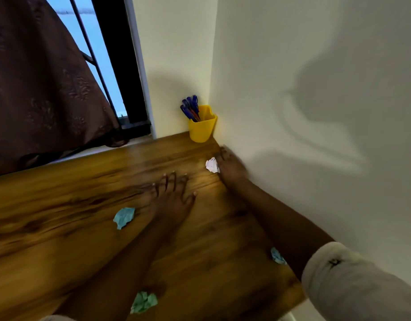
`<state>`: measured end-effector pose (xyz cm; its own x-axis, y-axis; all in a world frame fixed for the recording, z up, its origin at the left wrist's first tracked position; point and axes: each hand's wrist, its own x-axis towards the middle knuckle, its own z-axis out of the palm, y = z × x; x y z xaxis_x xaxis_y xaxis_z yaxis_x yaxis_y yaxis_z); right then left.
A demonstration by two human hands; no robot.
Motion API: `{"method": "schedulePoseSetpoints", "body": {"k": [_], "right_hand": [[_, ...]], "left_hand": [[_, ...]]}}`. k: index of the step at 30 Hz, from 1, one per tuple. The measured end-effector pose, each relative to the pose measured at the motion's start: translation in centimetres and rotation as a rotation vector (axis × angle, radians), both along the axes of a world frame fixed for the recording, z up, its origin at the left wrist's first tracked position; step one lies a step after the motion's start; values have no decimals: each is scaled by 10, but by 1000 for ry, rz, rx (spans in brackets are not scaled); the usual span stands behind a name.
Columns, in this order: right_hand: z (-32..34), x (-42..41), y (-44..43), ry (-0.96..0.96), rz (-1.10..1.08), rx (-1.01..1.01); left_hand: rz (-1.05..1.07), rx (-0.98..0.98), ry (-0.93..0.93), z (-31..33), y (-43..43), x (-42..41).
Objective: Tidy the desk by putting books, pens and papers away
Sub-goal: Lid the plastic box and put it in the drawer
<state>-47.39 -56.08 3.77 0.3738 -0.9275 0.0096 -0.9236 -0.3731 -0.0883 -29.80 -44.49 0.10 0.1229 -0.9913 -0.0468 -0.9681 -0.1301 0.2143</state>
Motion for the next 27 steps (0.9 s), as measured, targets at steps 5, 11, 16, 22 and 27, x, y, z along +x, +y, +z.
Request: {"method": "schedulePoseSetpoints", "body": {"k": [5,11,16,22,27], "right_hand": [[3,-1,15,-41,-98,-101],[21,-28,105,-177,-267,-7],[50,-22,239,-1028,-147,282],[58,20,393,-1252,129,451],[63,64,481,-1156,301,462]], "left_hand": [[-20,-6,10,4,3,1],[-21,81,186,21,6,4],[75,-96,747,67,115,-9],[357,-171,1418,96,314,-9],[489,-202,1582,114,428,29]]}}
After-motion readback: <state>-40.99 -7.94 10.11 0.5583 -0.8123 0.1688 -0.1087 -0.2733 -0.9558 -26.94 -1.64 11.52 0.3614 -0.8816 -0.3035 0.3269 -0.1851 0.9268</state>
